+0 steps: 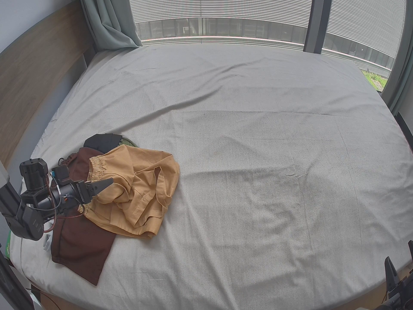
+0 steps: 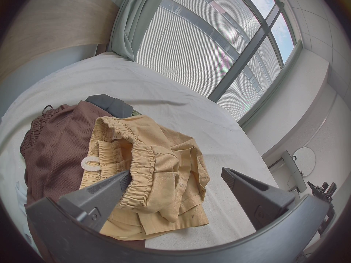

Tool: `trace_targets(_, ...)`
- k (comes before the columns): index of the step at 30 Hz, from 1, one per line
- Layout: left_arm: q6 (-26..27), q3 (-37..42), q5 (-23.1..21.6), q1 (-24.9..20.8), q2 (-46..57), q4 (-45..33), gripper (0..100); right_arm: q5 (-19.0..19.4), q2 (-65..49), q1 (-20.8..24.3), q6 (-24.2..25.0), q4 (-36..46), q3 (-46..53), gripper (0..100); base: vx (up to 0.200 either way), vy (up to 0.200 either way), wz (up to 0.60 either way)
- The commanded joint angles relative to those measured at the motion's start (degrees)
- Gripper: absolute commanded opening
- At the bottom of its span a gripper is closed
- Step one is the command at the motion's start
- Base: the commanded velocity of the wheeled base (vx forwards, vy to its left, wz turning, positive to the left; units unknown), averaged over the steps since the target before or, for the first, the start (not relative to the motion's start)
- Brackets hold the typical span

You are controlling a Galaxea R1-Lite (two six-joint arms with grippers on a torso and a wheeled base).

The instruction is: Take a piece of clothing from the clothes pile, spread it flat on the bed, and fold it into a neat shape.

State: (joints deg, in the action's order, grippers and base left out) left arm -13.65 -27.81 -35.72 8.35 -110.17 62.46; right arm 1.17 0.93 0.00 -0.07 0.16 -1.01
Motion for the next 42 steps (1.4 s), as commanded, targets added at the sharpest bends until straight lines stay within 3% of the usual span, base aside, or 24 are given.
trace_targets(1,-0.1,-0.5,-0.1,-1.4,-1.5,0.3,100,0.1,-0.9,0.1,0.0,0.0,1.0,100,0.0,0.0,0.0)
trace_targets(25,-0.4,-1.4,0.6,-3.5,-7.1,6.5,100,0.0,-0.9,0.1,0.1,-0.1,1.0,100,0.0,0.0,0.0)
trace_targets(26,-0.3,-1.4,0.6,-3.5,-7.2,6.6,0,0.1,-0.9,0.1,0.1,0.0,1.0,100,0.0,0.0,0.0)
trace_targets(42,-2.5,-1.3,-0.1,-3.4,-4.2,6.9,0,0.1,-0.9,0.0,0.2,0.0,1.0,100,0.0,0.0,0.0)
